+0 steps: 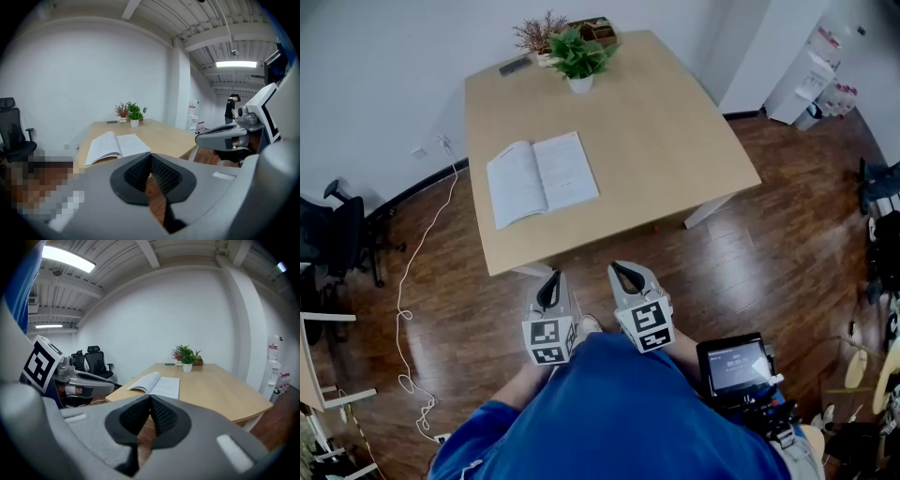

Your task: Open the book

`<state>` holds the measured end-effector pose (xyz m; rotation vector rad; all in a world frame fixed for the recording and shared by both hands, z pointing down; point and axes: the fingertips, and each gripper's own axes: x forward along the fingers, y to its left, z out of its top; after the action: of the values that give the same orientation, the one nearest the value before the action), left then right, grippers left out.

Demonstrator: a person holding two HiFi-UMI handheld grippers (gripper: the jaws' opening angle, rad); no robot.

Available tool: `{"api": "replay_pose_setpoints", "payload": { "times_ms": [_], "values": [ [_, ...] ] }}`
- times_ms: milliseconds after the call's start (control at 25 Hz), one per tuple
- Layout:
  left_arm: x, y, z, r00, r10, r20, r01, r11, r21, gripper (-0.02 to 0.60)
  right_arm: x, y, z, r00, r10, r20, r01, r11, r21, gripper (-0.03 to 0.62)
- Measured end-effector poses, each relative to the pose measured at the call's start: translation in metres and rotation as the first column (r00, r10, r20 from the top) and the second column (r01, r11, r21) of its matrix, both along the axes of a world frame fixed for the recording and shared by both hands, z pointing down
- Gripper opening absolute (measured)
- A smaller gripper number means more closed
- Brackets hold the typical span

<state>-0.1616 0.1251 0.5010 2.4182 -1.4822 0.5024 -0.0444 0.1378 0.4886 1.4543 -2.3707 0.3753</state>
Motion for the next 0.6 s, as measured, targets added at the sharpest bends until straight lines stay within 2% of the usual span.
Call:
{"api": "replay_pose_setpoints", "payload": {
  "times_ms": [600],
  "values": [
    [-0.009, 0.007, 0.003, 1.000, -0.002, -0.008, 0.002, 1.000, -0.012, 0.008, -0.013, 0.002, 0.001, 1.000, -0.013, -0.002, 0.013, 1.000, 0.006, 0.003]
  ]
}}
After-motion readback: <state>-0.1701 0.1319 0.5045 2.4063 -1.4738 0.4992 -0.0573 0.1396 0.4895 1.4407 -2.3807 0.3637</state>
